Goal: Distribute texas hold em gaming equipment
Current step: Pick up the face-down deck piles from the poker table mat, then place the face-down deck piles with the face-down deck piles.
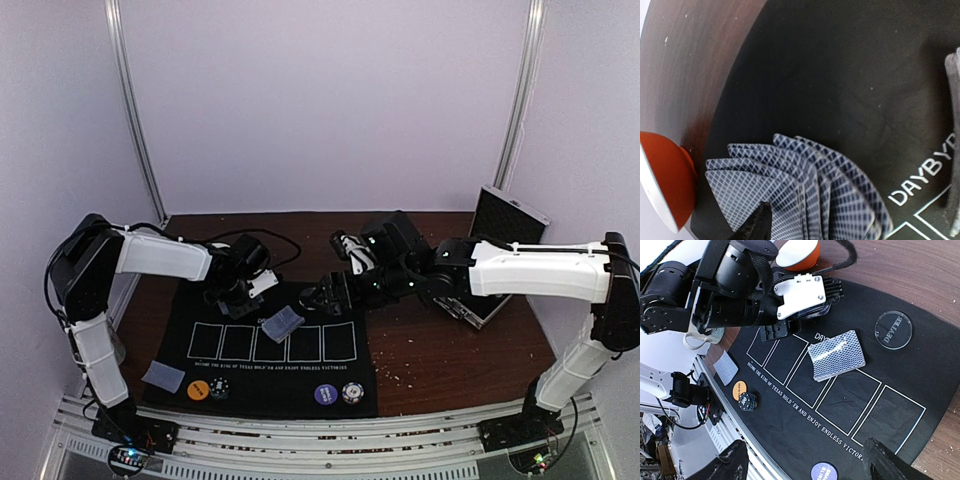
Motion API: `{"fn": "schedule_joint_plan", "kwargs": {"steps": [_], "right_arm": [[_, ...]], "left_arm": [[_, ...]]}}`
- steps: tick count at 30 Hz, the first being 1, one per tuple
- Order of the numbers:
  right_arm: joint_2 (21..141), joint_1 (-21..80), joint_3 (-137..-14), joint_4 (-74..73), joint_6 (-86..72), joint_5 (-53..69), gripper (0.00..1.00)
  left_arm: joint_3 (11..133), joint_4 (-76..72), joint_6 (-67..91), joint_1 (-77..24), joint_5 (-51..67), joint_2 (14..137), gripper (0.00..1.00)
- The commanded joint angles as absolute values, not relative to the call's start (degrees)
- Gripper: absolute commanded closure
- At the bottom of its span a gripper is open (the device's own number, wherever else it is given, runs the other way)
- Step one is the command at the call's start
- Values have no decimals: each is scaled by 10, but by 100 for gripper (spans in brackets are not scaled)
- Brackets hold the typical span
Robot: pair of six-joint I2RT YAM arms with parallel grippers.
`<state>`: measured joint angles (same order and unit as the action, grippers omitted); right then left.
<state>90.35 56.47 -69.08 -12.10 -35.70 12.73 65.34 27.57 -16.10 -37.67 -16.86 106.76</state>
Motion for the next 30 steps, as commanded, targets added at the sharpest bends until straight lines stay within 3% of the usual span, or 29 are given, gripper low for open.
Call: {"fn": "schedule_joint_plan", "kwargs": {"steps": [1,7,15,19,30], "right_arm": [[909,560,-705,-127,-346,145,20],[893,560,-704,-131,-350,135,20],[857,556,-696,-147,-352,110,20],[833,551,-680,-147,-353,94,20],[773,533,-634,-146,-362,81,19]], "left_arm": [[656,263,-175,-370,-192,1081,64],[650,260,-175,-370,-185,1047,100],[706,336,-107,-377,-158,983,100],[726,365,-58,-434,-147,961,100],[785,416,32,-559,-277,1065,100]]}}
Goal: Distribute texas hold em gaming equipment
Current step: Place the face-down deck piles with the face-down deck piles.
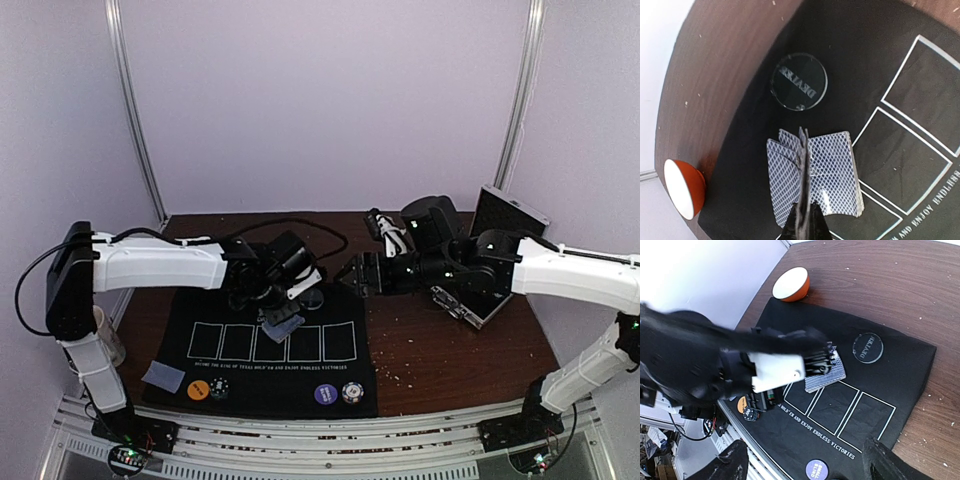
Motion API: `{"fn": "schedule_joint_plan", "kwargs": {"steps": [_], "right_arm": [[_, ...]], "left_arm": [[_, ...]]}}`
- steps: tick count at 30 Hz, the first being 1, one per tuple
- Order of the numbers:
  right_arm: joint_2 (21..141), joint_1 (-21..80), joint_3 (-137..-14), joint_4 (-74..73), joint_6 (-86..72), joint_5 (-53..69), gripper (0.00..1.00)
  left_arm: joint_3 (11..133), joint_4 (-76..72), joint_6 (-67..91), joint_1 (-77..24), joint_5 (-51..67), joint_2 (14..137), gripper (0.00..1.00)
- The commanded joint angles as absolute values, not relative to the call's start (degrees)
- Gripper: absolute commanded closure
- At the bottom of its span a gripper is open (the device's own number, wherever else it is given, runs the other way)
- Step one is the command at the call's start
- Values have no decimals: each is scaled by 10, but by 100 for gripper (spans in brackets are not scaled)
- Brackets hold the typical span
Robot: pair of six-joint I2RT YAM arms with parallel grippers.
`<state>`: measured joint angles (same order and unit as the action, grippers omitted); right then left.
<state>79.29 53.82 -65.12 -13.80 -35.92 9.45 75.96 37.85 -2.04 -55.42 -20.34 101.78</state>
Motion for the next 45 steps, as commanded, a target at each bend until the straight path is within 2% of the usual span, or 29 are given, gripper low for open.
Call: {"fn": "schedule_joint_plan", "kwargs": {"steps": [1,9,12,20,26,31,36,42,45], "right_arm": [[769,532,-629,-143,-364,82,19],[754,528,-620,-143,-366,80,19],[750,528,-617,-143,-366,80,19],[747,527,-614,-142,-368,86,19],[743,527,-612,-143,-370,87,19],[744,527,-611,-145,-369,90,19],[747,527,-612,-145,-369,94,19],[744,527,-613,-145,-369,99,19],[738,527,-613,-150,-367,99,19]], "left_arm": [[790,420,36,-564,-297,1075,100],[801,421,54,-596,-305,1117,100],[802,421,59,-604,-300,1123,95],[796,417,59,-607,-308,1138,71],[801,417,56,-607,-292,1135,61],[796,413,56,-608,-239,1107,49],[801,413,51,-608,-226,1084,33],[808,412,41,-606,-191,1060,2],[801,401,34,-588,-152,1036,2]]}}
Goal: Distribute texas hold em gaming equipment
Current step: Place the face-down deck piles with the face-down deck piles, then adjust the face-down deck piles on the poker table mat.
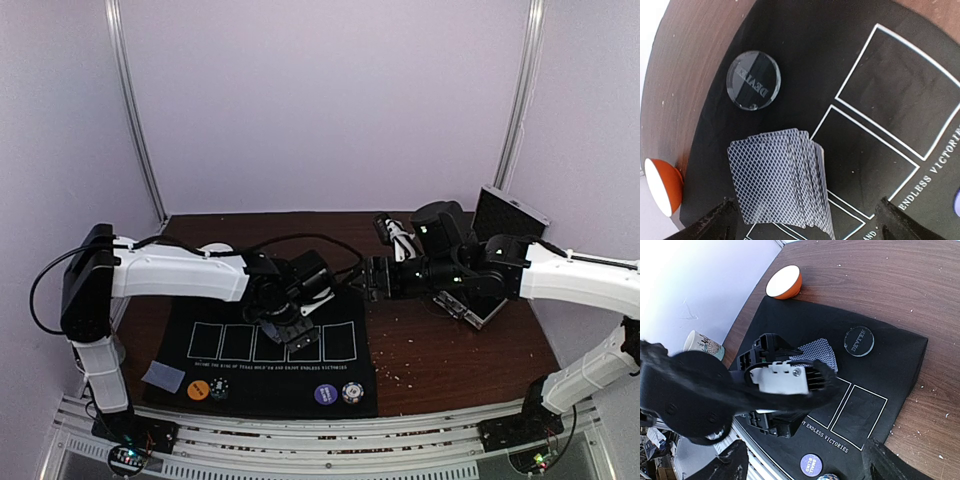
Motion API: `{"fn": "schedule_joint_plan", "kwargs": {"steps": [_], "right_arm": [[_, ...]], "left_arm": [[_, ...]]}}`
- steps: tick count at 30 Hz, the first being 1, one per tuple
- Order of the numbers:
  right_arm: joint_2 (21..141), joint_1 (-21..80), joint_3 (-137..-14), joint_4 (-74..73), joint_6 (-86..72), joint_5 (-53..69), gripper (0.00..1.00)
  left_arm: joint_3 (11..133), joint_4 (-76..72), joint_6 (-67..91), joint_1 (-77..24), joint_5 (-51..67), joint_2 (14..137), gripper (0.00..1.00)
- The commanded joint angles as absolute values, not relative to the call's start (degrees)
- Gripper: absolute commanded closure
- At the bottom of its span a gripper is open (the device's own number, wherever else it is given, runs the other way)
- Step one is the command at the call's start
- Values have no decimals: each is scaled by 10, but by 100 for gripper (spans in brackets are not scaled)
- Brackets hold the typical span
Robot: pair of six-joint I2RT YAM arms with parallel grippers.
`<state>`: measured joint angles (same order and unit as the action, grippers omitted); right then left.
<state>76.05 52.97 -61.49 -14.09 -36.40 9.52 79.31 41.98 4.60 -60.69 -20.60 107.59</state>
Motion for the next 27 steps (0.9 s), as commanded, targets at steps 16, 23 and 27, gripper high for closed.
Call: {"fn": "schedule_joint_plan", "kwargs": {"steps": [16,23,27], "right_arm": [[711,522,-595,-174,-363,99,18],[711,522,-588,-175,-362,100,17],[731,521,-555,-118,-407,112,19]], "left_arm": [[722,292,18,-409,61,999,2],[691,266,2,-400,111,997,2],[666,257,-4,-403,76,991,2]]}}
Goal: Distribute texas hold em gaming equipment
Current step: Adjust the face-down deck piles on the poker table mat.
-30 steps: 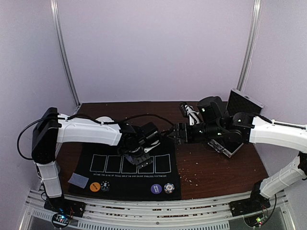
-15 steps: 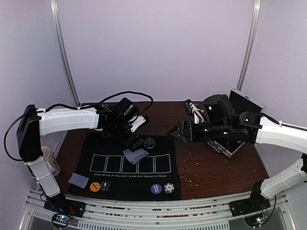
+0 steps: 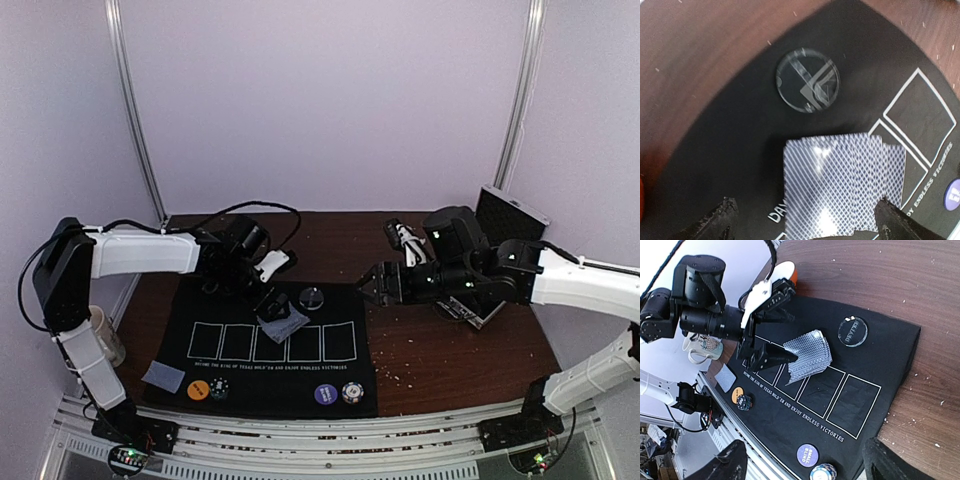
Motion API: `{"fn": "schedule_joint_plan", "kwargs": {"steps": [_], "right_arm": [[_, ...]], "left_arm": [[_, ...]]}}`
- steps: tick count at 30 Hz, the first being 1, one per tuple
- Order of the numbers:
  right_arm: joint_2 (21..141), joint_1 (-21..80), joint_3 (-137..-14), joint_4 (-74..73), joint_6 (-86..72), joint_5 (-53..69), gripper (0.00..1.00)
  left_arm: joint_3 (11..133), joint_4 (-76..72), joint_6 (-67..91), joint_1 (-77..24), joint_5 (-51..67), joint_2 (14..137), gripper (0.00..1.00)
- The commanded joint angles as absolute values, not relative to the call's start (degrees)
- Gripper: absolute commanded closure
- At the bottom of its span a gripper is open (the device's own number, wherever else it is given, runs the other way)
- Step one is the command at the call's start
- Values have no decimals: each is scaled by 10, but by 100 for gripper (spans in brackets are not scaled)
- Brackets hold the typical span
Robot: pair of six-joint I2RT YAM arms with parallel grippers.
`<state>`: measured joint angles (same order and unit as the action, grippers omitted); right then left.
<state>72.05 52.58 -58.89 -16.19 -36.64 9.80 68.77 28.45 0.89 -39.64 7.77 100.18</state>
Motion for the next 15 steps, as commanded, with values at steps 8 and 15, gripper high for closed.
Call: {"fn": "schedule_joint_plan", "kwargs": {"steps": [8,15], "right_arm": [[908,548,-566,73,-550,139,52],[1038,574,-581,232,-669,98,65]], "left_arm": [[651,218,52,-400,56,971,2],[629,195,78,-378,55,977,18]]}}
